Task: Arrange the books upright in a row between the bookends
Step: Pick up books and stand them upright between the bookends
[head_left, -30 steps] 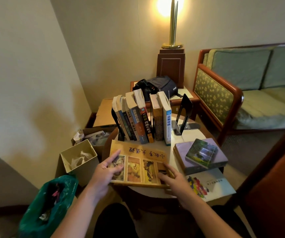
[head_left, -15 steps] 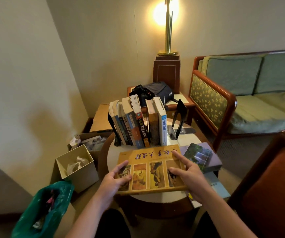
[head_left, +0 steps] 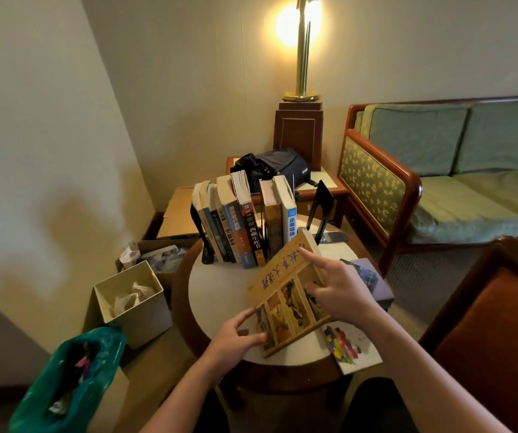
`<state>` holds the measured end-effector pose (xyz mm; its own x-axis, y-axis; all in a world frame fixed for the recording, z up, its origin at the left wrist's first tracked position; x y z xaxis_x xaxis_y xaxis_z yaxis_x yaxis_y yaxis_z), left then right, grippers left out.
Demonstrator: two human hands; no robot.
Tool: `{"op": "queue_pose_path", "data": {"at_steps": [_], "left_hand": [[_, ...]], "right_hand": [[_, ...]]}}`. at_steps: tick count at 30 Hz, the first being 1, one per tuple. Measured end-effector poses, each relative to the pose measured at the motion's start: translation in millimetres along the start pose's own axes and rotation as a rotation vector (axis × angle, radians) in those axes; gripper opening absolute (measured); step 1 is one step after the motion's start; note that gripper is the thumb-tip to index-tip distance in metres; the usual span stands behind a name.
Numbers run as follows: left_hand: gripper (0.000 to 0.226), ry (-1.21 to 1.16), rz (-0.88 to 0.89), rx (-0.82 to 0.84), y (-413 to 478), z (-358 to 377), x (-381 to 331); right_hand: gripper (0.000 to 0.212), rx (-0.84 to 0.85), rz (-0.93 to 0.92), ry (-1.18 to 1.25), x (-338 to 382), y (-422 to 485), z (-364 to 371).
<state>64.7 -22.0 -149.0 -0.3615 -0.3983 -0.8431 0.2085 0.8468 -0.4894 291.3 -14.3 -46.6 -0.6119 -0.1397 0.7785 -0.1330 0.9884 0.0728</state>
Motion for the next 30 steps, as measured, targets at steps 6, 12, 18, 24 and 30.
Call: {"op": "queue_pose_path", "data": {"at_steps": [6,12,18,24,30], "left_hand": [[0.071,0.387,-0.07,0.058,19.6,15.2,8.1],[0.081,0.992,-0.049,0.085,47.9,20.4,34.7],[0.087,1.046,-0.044,0.066,58.9,16.3,48.6],[0.093,1.05,-0.082,-0.066,67.6,12.9,54.1],[0.089,1.022,-0.042,-0.296,88.7,6.2,52.6]], "right_hand": [[0.071,0.073,-0.068,-0.279,31.7,29.6,-20.2],[0.076,0.261,-0.004,-0.456,37.4,39.4,-12.1],[0.081,0.23,0.0,-0.384,22.7,36.6,-13.2],[0.08,0.171,0.023,-0.26,16.4,34.3,-27.7],[0.078,0.108,0.061,-0.117,15.7,37.6,-67.8]]}}
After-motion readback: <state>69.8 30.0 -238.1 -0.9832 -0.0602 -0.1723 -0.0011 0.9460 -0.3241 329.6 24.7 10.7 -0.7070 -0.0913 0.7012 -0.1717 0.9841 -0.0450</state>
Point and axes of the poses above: each hand's wrist, its own y-axis towards the middle knuckle, its own z-axis out of the palm, x = y × z, the point moved 2 cm from there along y, towards the middle knuckle, and after that the axes turned 6 degrees about -z, right-handed, at the moved point
